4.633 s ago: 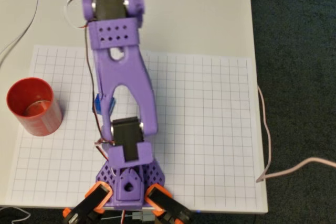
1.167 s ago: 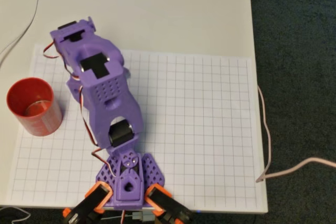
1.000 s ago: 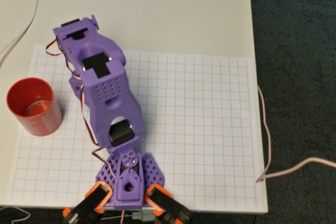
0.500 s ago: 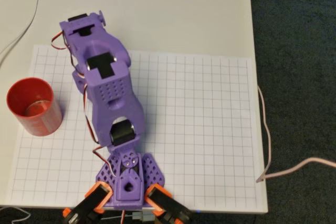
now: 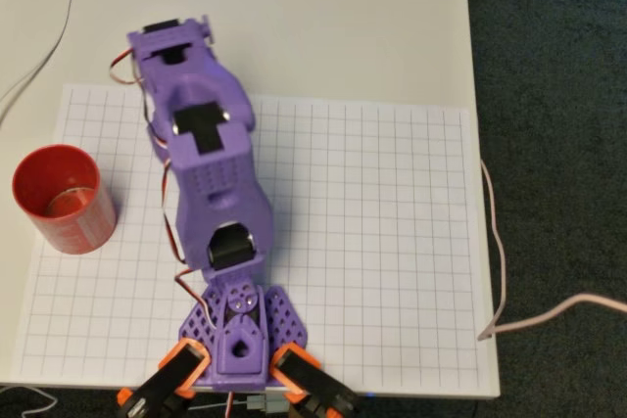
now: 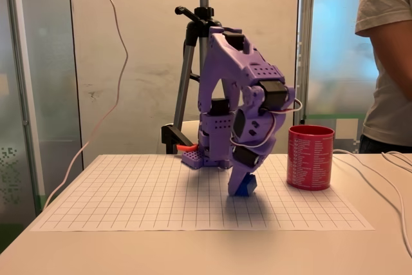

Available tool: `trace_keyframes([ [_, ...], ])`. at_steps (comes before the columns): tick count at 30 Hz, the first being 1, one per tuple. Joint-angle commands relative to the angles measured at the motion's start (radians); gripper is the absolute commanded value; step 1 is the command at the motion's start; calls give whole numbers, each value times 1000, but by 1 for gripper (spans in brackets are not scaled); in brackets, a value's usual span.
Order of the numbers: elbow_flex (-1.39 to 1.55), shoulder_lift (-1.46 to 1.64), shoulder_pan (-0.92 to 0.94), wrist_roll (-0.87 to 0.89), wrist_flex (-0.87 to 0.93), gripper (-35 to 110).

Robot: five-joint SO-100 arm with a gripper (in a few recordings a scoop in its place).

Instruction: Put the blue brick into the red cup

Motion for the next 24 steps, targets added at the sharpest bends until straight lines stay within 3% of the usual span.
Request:
trace_keyframes([
  [1,-6,252,158,31,-26,0],
  [5,-144,399,284,-80,-58,0],
  [8,-295,426,232,-186,-6,0],
  [16,-690,371,-187,-354,164,0],
  [24,-715,413,-611,-324,249,0],
])
